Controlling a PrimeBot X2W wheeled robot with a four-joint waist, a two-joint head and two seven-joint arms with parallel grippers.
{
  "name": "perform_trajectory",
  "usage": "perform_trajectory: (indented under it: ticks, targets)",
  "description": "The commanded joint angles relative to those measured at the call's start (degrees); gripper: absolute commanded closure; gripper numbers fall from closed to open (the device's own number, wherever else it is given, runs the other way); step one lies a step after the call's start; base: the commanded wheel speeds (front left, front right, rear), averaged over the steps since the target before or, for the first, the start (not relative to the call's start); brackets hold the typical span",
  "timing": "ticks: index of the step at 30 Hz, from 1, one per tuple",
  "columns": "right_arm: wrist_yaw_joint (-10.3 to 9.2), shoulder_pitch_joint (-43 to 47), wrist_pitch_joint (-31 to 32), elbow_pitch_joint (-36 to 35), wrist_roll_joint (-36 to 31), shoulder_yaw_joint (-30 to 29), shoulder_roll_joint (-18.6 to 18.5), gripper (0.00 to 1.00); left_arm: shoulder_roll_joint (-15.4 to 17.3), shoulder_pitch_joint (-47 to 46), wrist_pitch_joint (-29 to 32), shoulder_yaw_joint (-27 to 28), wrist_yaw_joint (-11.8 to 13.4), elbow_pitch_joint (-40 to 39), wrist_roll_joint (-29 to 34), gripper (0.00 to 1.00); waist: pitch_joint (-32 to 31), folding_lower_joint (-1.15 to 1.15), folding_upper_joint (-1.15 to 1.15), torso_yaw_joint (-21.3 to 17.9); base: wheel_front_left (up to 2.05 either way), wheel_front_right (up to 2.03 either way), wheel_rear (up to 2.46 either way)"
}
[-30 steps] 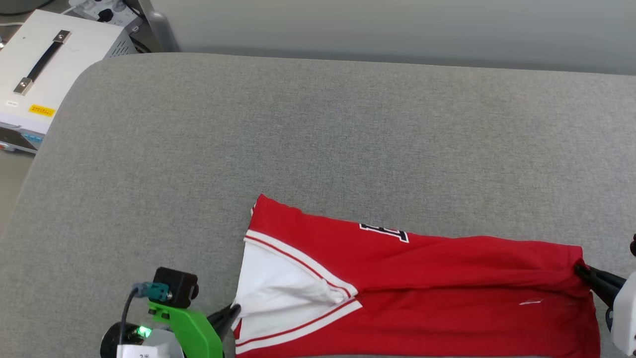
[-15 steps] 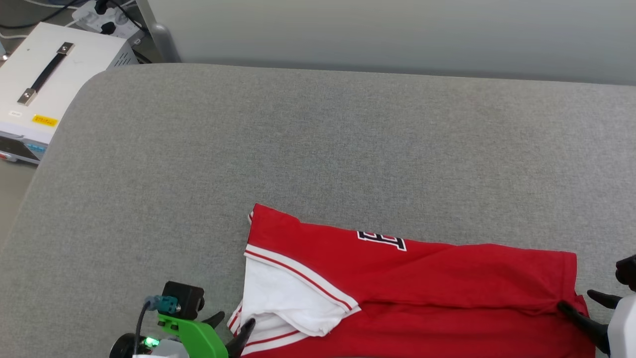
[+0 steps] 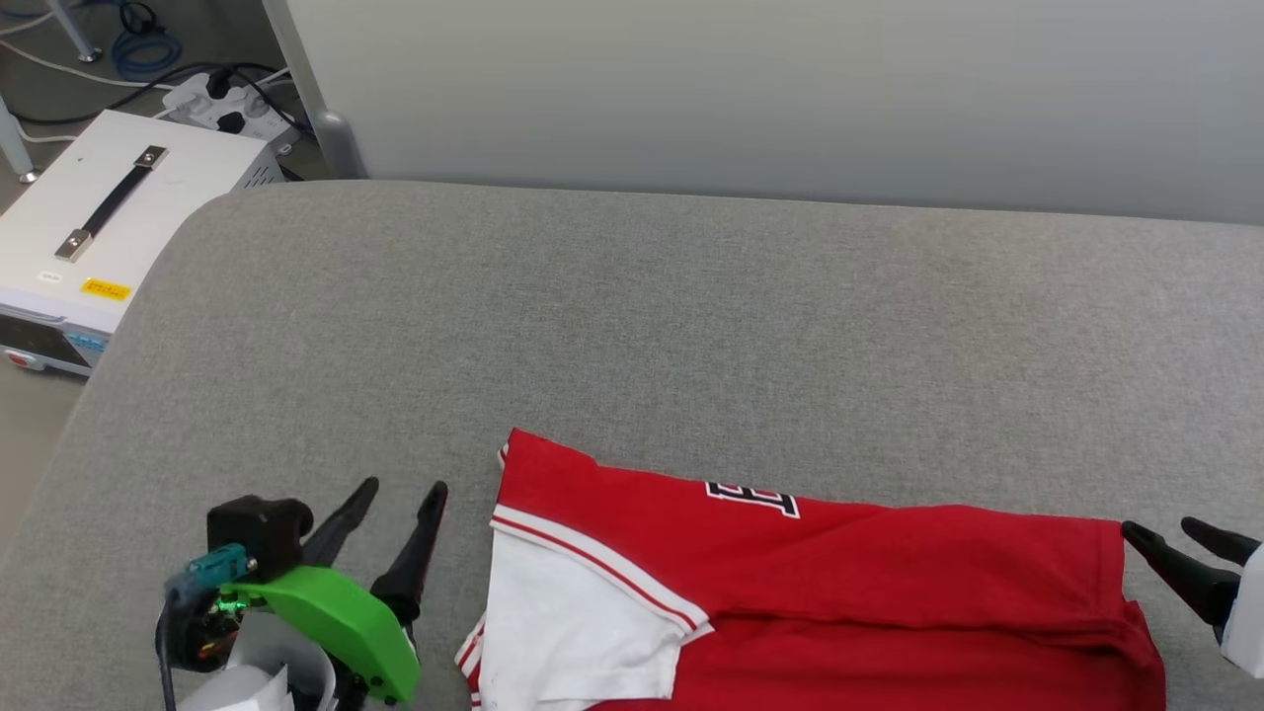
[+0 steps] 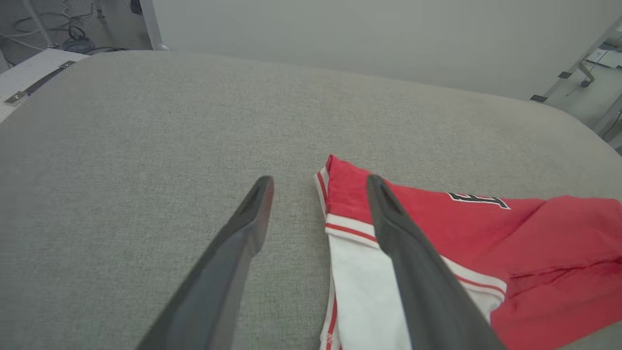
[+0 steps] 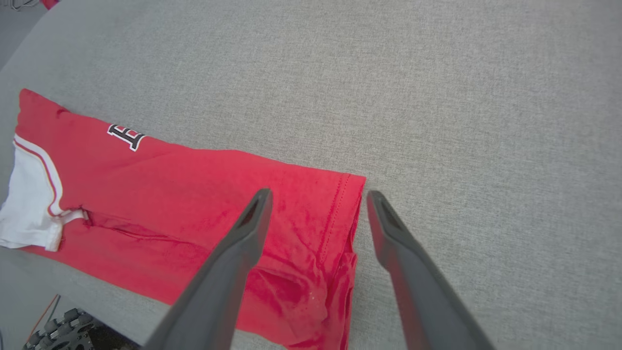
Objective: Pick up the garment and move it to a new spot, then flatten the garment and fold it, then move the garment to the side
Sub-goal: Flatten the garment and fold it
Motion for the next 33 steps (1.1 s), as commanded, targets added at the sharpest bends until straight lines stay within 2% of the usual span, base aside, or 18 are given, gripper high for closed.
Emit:
perform_trajectory:
  ticks: [1,7,13,17,24,33]
  targets:
    - [-0.04,1.09,1.07,0.46,-1.18,-1.39,1.69,0.00,-0.59,0.12,-1.86,0.75,0.55,0.48,1.01,0.00,0.14,0.00,0.00,0.00,0.00,0.00,0.00]
    - [-0.04,3.46,7.12,3.28,-10.37,-9.94,9.49,0.00,-2.85,1.70,-6.68,5.96,0.83,1.99,2.77,0.00,1.81,0.00,0.00,0.62,0.00,0.00,0.00]
    - [-0.04,4.34,12.22,4.06,-15.87,-17.55,18.49,0.00,-5.11,3.63,-7.05,11.63,-1.58,3.18,6.49,0.00,3.53,0.00,0.00,1.32,0.00,0.00,0.00]
    - [-0.04,4.70,14.83,5.05,-19.59,-20.89,21.84,0.00,-6.79,4.32,-7.07,14.92,-3.37,3.70,8.63,0.00,4.51,0.00,0.00,1.88,0.00,0.00,0.00]
    - [-0.04,5.40,17.82,6.80,-23.65,-23.05,25.55,0.00,-9.43,4.64,-7.07,17.36,-6.19,5.16,11.26,0.00,5.38,0.00,0.00,2.60,0.00,0.00,0.00]
    - [-0.04,5.36,20.46,6.00,-20.18,-19.70,29.32,0.00,-11.49,4.55,-7.08,19.20,-8.36,7.09,13.18,0.00,5.66,0.00,0.00,2.79,0.00,0.00,0.00]
